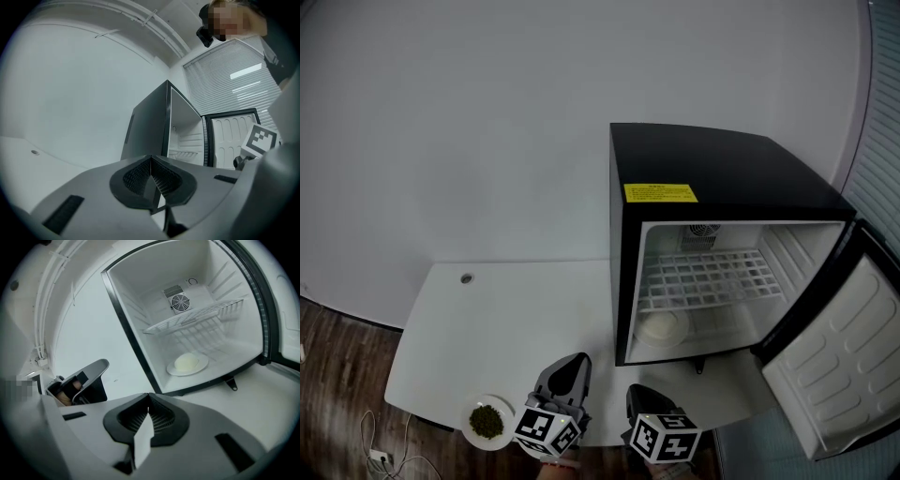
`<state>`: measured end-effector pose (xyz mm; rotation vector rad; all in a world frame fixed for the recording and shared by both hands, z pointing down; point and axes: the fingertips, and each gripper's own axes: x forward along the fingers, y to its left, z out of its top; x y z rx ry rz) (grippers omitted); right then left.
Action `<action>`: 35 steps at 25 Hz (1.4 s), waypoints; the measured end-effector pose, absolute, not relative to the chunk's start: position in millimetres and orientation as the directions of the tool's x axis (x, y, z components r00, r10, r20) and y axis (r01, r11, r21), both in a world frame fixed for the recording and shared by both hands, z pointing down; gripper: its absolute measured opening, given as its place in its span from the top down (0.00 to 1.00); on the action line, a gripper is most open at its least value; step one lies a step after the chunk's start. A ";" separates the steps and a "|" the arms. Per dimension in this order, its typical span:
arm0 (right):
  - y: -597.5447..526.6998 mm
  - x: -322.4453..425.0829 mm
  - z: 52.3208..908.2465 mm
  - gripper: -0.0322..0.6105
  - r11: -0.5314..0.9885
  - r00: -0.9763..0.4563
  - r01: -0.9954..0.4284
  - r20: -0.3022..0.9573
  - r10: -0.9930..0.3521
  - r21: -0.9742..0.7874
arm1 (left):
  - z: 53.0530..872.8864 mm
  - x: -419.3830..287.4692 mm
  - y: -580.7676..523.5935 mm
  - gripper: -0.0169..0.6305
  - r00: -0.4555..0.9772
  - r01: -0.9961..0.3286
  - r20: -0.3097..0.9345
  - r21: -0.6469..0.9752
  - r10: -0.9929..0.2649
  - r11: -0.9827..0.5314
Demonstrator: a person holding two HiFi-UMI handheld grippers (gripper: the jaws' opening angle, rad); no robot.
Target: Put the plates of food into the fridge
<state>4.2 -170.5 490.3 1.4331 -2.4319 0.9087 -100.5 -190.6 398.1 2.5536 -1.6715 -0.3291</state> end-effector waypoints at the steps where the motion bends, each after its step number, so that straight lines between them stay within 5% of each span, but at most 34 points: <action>1: -163.2 -0.7 491.2 0.94 0.358 -0.531 -0.835 0.439 -0.725 -0.419 | 396.7 -104.0 -185.1 0.96 0.381 -0.899 -0.136 0.175 -0.914 -0.401; 31: 12.4 -92.0 557.6 0.94 0.336 -0.636 -0.760 0.532 -0.558 -0.557 | 434.8 -210.5 -46.8 0.96 0.285 -0.933 -0.073 0.207 -0.956 -0.294; 35: 20.1 -97.4 569.3 0.84 0.278 -0.660 -0.731 0.540 -0.522 -0.623 | 443.1 -211.8 -37.2 0.96 0.254 -0.942 -0.059 0.212 -0.965 -0.261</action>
